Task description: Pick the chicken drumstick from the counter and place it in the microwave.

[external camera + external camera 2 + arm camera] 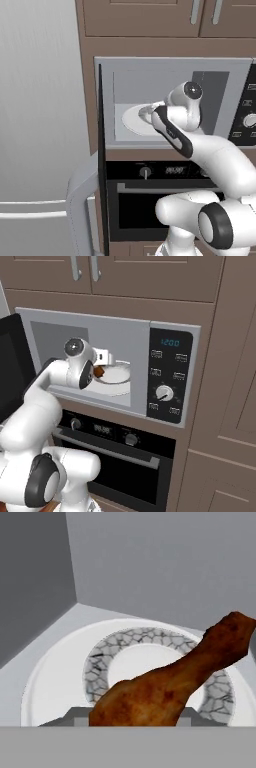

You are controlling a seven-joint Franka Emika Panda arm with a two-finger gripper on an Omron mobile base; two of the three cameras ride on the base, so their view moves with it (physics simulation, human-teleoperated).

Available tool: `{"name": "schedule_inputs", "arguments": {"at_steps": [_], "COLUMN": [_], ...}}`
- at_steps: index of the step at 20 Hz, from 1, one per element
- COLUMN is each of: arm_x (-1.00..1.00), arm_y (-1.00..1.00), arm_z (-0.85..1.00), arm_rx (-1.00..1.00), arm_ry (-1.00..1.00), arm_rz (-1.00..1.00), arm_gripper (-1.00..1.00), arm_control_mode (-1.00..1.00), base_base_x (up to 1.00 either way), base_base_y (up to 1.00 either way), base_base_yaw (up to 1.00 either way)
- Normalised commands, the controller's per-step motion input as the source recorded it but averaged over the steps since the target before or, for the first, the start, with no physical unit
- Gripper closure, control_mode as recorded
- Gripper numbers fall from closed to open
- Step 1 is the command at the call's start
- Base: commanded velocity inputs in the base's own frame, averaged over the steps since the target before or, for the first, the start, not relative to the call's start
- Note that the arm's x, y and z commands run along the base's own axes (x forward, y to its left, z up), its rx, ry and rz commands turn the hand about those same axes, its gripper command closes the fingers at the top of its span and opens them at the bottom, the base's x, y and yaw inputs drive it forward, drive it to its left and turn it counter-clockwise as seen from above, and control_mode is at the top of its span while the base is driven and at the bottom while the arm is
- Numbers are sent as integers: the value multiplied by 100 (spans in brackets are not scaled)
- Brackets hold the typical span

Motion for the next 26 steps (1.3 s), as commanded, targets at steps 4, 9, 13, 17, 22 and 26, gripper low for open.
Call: {"name": "schedule_inputs", "arguments": {"at_steps": [4, 9, 13, 17, 22, 26], "arm_x": [19, 27, 16, 30, 26, 13], "arm_y": [-7, -11, -4, -5, -1, 0], "arm_z": [-21, -4, -16, -4, -9, -23], "arm_rx": [3, 2, 3, 2, 1, 1], "arm_ry": [0, 0, 4, 2, 3, 6], "arm_rz": [0, 0, 0, 0, 0, 0], "arm_gripper": [100, 100, 100, 100, 100, 100], "arm_control_mode": [-100, -100, -100, -100, -100, -100], "base_base_x": [0, 0, 0, 0, 0, 0], "base_base_y": [0, 0, 0, 0, 0, 0], "base_base_yaw": [0, 0, 0, 0, 0, 0]}}
